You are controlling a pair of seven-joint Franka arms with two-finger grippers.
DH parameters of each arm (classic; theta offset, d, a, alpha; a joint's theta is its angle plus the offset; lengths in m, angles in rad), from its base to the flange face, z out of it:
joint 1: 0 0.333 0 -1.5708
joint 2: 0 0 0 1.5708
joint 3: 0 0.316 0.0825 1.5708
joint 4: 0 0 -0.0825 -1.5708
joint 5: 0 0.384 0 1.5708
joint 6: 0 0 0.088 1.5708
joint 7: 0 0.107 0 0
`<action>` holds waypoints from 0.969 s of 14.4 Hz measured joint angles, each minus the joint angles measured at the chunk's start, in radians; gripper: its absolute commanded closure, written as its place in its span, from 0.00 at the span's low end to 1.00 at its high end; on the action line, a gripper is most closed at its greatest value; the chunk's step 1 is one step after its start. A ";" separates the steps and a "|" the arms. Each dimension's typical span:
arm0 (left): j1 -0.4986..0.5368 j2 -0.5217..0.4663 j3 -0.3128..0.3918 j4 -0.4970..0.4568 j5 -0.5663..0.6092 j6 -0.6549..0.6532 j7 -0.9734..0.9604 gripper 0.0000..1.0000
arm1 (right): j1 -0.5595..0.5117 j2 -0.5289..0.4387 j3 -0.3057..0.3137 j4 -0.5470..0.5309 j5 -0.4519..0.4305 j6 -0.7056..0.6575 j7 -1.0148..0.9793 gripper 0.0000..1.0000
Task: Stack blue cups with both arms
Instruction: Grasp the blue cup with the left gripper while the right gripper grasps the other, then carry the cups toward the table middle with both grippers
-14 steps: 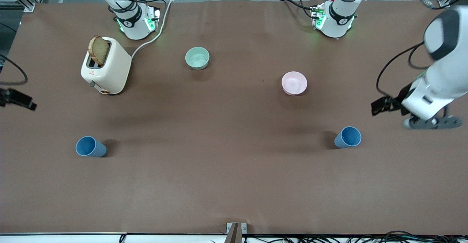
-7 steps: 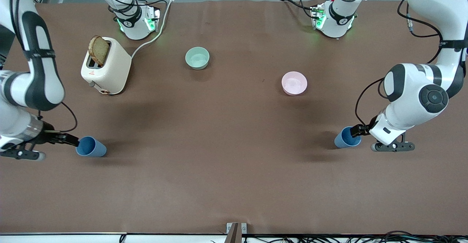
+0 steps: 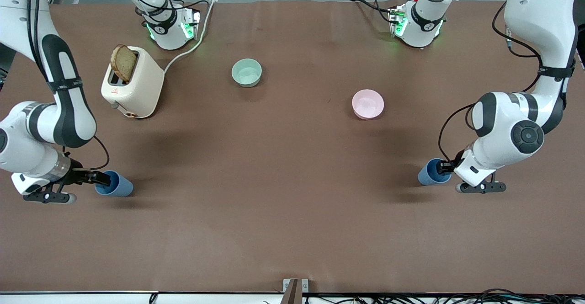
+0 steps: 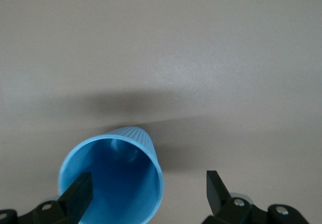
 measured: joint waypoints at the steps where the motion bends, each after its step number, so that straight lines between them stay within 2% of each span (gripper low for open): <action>1: 0.000 0.001 -0.001 0.000 0.000 0.000 0.000 1.00 | -0.003 0.011 -0.001 -0.001 0.000 0.009 -0.001 0.05; 2: 0.000 0.001 -0.001 0.000 0.000 0.000 0.000 1.00 | -0.005 0.019 -0.001 -0.001 0.000 0.018 -0.001 0.12; 3: 0.000 0.001 -0.001 0.000 0.000 0.000 0.000 1.00 | -0.006 0.026 -0.002 -0.001 0.000 0.027 -0.002 0.25; 4: 0.000 0.001 -0.003 0.001 0.000 0.000 0.000 1.00 | -0.007 0.033 -0.002 -0.001 0.000 0.038 -0.002 0.62; 5: -0.001 -0.001 -0.006 0.003 0.000 0.000 0.000 1.00 | -0.006 0.040 -0.001 -0.001 0.000 0.048 -0.002 0.90; 6: -0.002 -0.002 -0.011 0.005 0.000 0.000 -0.003 1.00 | -0.006 0.047 -0.001 -0.001 0.000 0.052 -0.002 0.99; 9: -0.002 -0.025 -0.081 0.018 0.000 -0.034 -0.106 1.00 | -0.006 0.053 0.000 0.000 0.000 0.054 -0.001 1.00; 12: -0.015 -0.050 -0.227 0.060 0.000 -0.134 -0.311 1.00 | -0.006 0.053 -0.001 0.004 0.000 0.050 -0.001 1.00; 14: -0.054 -0.054 -0.292 0.085 0.000 -0.153 -0.449 1.00 | -0.006 0.051 0.001 0.033 0.001 0.000 -0.001 1.00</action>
